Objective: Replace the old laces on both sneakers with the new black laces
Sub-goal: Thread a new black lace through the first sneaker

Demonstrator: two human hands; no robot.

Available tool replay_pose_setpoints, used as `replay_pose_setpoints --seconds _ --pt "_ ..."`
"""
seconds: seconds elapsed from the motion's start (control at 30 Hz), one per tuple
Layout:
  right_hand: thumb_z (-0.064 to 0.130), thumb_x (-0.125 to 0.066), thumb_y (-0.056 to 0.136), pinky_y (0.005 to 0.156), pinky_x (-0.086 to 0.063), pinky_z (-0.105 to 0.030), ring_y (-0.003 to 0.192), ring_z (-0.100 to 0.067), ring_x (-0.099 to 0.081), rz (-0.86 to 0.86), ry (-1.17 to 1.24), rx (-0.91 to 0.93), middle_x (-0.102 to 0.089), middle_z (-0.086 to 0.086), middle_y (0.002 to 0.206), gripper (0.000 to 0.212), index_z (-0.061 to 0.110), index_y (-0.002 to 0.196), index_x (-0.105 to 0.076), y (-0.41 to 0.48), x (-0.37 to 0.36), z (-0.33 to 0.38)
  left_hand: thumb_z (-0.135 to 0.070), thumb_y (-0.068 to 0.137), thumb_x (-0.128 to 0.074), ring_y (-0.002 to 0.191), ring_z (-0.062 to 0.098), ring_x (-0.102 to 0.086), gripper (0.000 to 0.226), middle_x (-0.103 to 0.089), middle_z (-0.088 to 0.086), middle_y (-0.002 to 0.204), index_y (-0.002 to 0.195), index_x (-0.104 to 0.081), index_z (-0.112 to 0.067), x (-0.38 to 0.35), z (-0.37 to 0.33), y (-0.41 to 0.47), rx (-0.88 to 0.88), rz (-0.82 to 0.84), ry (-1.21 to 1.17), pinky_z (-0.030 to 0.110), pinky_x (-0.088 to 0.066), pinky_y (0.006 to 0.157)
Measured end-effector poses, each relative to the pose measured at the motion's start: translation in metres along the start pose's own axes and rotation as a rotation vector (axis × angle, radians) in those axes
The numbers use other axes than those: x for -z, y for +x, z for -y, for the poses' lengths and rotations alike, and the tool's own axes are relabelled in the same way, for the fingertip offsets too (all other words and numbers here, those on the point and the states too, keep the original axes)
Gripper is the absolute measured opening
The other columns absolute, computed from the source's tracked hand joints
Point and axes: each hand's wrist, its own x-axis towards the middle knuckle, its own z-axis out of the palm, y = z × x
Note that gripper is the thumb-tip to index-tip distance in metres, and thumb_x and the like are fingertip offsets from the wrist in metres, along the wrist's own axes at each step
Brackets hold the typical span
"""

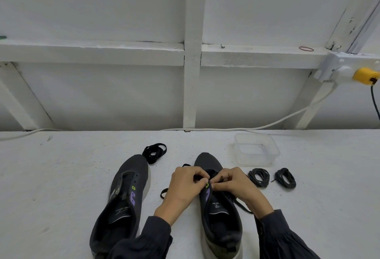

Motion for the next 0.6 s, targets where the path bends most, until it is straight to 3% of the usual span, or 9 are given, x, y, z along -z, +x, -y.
replay_pose_setpoints --seconds 0.2,0.4,0.5,0.6 --pt "-0.001 -0.079 0.074 0.069 -0.047 -0.019 0.066 -0.003 -0.058 0.006 -0.007 -0.008 -0.062 -0.006 0.084 0.007 0.002 0.080 -0.078 -0.002 -0.001 0.002 -0.018 0.080 -0.078 0.077 -0.006 -0.065 0.014 -0.072 -0.018 0.075 0.077 -0.075 -0.031 -0.007 0.012 -0.007 0.074 -0.009 -0.176 0.008 -0.046 0.072" --pt "0.004 -0.080 0.074 0.057 -0.038 -0.011 0.053 0.004 -0.048 -0.003 -0.135 0.023 -0.057 -0.005 0.076 0.012 -0.004 0.080 -0.074 -0.001 -0.004 0.006 -0.020 0.079 -0.080 0.082 -0.004 -0.067 0.010 -0.073 -0.017 0.080 0.083 -0.075 -0.028 -0.007 0.017 -0.007 0.085 0.012 -0.232 0.015 -0.050 0.077" --pt "0.003 -0.076 0.074 0.055 -0.034 -0.017 0.051 0.001 -0.041 -0.003 -0.257 0.041 -0.052 -0.005 0.069 0.017 -0.011 0.079 -0.066 0.000 -0.006 0.009 -0.033 0.080 -0.077 0.089 -0.007 -0.061 0.012 -0.068 -0.022 0.086 0.088 -0.069 -0.039 -0.008 0.010 -0.010 0.026 0.016 -0.223 0.008 -0.043 0.076" --pt "0.007 -0.071 0.075 0.061 -0.034 -0.027 0.059 -0.006 -0.041 -0.002 -0.318 0.053 -0.049 0.001 0.068 0.016 -0.004 0.073 -0.060 -0.001 -0.008 0.010 -0.051 0.076 -0.066 0.096 -0.001 -0.057 0.014 -0.064 -0.026 0.094 0.091 -0.065 -0.048 -0.012 0.005 -0.013 -0.033 0.046 -0.215 0.010 -0.042 0.079"
